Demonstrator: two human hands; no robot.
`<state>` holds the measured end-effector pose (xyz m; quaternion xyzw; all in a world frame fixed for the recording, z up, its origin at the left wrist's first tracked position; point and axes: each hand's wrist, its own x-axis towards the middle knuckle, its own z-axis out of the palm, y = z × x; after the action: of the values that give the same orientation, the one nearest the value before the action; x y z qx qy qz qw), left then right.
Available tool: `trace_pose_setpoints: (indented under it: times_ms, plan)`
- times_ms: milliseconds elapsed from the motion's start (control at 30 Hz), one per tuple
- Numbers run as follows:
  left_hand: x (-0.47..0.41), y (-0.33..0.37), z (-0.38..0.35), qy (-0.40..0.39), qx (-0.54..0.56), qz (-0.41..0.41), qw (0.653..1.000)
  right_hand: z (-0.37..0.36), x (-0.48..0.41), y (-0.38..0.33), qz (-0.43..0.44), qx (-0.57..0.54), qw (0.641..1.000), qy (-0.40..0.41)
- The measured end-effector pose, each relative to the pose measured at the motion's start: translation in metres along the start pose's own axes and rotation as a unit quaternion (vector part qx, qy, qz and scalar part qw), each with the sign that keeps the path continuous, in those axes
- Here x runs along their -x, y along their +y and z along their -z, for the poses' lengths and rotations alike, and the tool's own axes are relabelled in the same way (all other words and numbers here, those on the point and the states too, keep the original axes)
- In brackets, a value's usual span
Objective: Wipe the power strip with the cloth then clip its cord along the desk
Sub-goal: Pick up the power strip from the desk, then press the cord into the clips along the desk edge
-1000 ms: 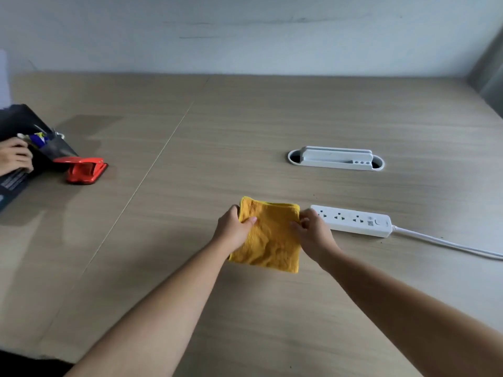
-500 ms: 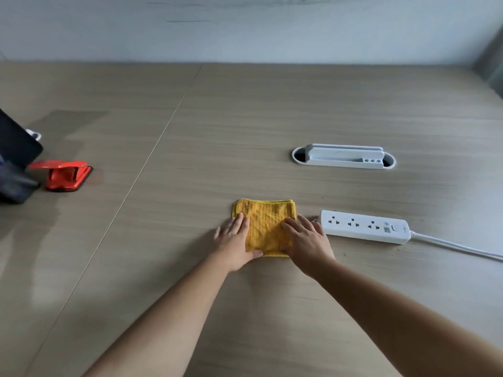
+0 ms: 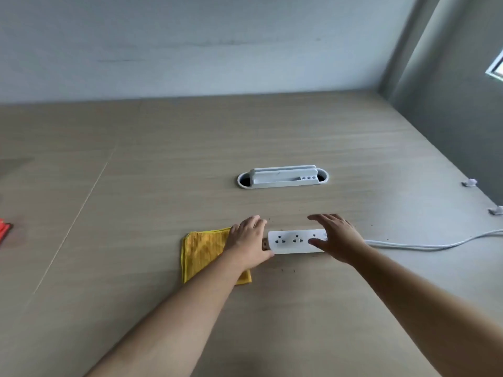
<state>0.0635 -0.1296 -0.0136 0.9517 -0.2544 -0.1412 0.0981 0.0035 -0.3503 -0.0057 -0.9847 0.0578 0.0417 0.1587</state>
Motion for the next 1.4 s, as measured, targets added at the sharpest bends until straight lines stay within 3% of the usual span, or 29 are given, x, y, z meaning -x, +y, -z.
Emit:
trace_pose_setpoints:
  times_ms: [100, 167, 267, 367, 567, 700, 867, 1100, 1200, 1267, 1333, 1400]
  plan:
    - [-0.019, 0.018, -0.012, -0.047, -0.021, -0.02, 0.998, -0.003, 0.011, 0.034, -0.03, 0.018, 0.998, -0.049]
    - [-0.021, 0.027, -0.024, -0.057, -0.037, -0.021, 0.997, -0.013, 0.021, 0.046, -0.039, 0.004, 0.999, -0.032]
    - [-0.019, 0.038, -0.038, -0.013, -0.042, -0.015, 0.999, -0.026, 0.034, 0.054, -0.049, 0.0, 0.999, 0.012]
    - [-0.015, 0.048, -0.036, -0.003, -0.047, -0.024, 0.999, -0.027, 0.037, 0.061, -0.036, 0.019, 0.999, -0.012]
    - [-0.025, 0.098, 0.013, 0.049, 0.006, -0.035, 0.998, 0.039, 0.028, 0.094, -0.006, -0.021, 0.998, 0.051]
    - [-0.04, 0.166, 0.037, 0.083, 0.044, -0.06, 0.994, 0.099, 0.04, 0.144, -0.01, -0.007, 0.996, 0.088]
    - [-0.052, 0.276, 0.029, 0.061, 0.033, -0.09, 0.993, 0.135, 0.09, 0.233, -0.052, 0.014, 0.992, 0.117]
    - [-0.069, 0.444, -0.014, -0.037, -0.01, -0.126, 0.991, 0.17, 0.158, 0.365, -0.076, 0.043, 0.991, 0.106]
    - [-0.077, 0.485, -0.034, -0.072, 0.027, -0.12, 0.99, 0.166, 0.17, 0.402, -0.124, 0.027, 0.984, 0.124]
    - [-0.083, 0.505, -0.049, -0.081, 0.072, -0.1, 0.989, 0.157, 0.175, 0.418, -0.212, -0.073, 0.954, 0.198]
    - [-0.088, 0.518, -0.063, -0.085, 0.143, -0.072, 0.983, 0.142, 0.179, 0.428, -0.313, -0.243, 0.878, 0.268]
    - [-0.094, 0.53, -0.077, -0.105, 0.229, -0.047, 0.967, 0.127, 0.18, 0.435, -0.371, -0.43, 0.785, 0.246]
